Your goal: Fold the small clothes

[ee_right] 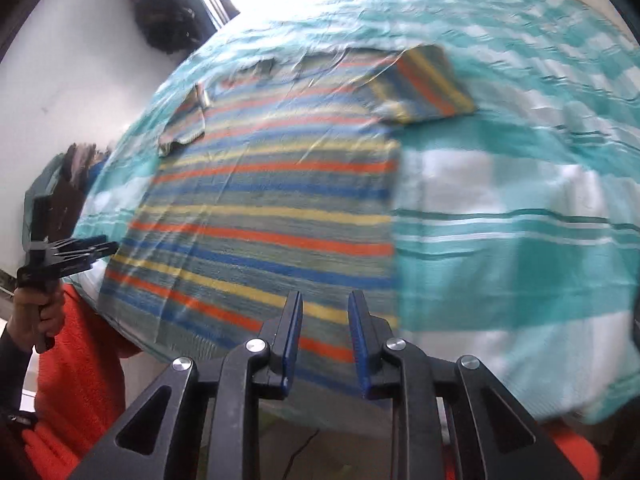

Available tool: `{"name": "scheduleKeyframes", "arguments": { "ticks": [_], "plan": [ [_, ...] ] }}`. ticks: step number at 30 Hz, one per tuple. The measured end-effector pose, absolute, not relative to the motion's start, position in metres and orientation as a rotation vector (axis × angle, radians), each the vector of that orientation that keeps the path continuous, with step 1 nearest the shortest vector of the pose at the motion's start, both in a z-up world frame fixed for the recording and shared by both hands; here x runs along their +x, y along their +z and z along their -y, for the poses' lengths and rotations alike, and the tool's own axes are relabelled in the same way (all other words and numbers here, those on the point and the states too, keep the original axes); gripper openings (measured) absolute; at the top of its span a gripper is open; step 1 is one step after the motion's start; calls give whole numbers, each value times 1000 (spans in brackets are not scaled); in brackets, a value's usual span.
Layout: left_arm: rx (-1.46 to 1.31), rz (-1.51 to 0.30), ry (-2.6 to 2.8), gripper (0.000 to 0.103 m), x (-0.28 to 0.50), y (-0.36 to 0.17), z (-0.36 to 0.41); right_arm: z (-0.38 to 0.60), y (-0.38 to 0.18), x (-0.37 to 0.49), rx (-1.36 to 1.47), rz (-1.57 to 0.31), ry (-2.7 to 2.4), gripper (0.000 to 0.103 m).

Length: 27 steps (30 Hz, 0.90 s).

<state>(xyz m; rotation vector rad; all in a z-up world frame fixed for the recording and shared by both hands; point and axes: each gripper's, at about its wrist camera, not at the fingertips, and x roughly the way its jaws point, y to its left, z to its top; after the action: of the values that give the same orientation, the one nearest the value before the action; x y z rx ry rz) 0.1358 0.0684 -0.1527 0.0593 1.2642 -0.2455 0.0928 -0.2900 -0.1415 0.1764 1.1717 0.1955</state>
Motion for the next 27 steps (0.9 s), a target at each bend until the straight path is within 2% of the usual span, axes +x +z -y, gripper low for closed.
{"name": "scheduleKeyframes", "arguments": {
  "ticks": [5,6,7,11,17,18,19,20,21,22,23,24,27],
  "plan": [
    [-9,-1246,-347,26,126,-146,-70,287,-181,81,165,-1222,164,24],
    [-2,-1252,-355,11,122,-148,-70,288,-184,78,172,-1216,160,24],
    [10,-1267,-360,3,122,-152,-68,289,-185,76,179,-1208,159,24],
    [173,-1228,-206,1,113,-144,-57,288,-190,75,134,-1201,157,24],
    [254,-1244,-38,1,97,-151,-61,290,-193,71,127,-1194,146,24],
    [253,-1245,-23,5,94,-149,-63,292,-190,72,138,-1203,150,24],
    [235,-1249,3,16,90,-141,-71,294,-185,72,153,-1218,161,25],
    [214,-1240,30,25,87,-133,-78,297,-180,70,165,-1230,174,31],
    [189,-1210,56,50,82,-121,-88,306,-168,68,177,-1239,191,43],
    [169,-1162,82,71,76,-107,-98,315,-156,66,170,-1228,193,50],
    [157,-1109,107,77,71,-92,-106,323,-145,65,151,-1211,187,61],
    [149,-1070,123,81,68,-81,-108,337,-126,67,92,-1178,168,66],
    [102,-1021,151,81,67,-59,-115,361,-92,102,-132,-1128,108,66]
  ]
}}
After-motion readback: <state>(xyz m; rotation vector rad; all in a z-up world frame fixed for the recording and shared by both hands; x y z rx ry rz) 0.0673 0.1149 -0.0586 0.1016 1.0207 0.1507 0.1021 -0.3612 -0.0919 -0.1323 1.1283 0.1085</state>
